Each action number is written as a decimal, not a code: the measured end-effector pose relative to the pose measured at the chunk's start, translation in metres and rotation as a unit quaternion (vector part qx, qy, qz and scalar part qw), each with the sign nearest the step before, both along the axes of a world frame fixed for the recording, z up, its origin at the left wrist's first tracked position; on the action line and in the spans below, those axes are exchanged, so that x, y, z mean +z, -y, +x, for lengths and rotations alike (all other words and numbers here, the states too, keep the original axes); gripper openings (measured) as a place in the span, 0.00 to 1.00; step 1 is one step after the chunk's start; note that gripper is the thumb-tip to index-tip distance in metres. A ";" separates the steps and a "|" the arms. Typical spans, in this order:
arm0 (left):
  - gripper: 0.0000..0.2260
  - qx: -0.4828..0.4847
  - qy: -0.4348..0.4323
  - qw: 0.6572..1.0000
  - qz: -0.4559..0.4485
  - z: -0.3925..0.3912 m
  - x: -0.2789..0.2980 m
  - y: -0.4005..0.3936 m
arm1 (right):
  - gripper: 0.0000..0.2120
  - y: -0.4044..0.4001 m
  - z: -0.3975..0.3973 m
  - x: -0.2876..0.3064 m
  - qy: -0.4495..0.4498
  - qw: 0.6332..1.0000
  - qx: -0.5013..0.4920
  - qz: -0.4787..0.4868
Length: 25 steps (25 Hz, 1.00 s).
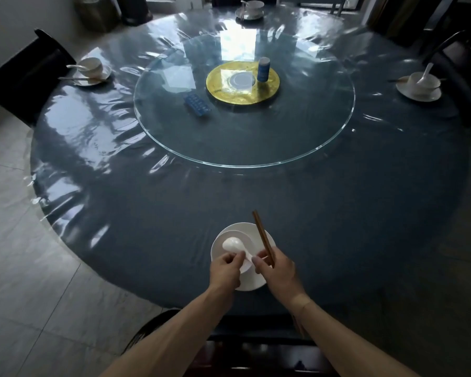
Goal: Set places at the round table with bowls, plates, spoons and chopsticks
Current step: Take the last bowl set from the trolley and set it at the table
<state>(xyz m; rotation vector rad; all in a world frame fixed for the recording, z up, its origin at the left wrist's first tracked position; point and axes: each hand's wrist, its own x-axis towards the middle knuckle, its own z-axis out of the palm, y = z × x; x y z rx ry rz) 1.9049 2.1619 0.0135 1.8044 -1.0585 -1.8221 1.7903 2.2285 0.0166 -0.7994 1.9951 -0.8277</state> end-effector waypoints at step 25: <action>0.04 0.082 0.026 0.982 0.170 0.004 -0.013 -0.017 | 0.12 -0.006 0.007 -0.026 0.013 0.996 -0.054 0.070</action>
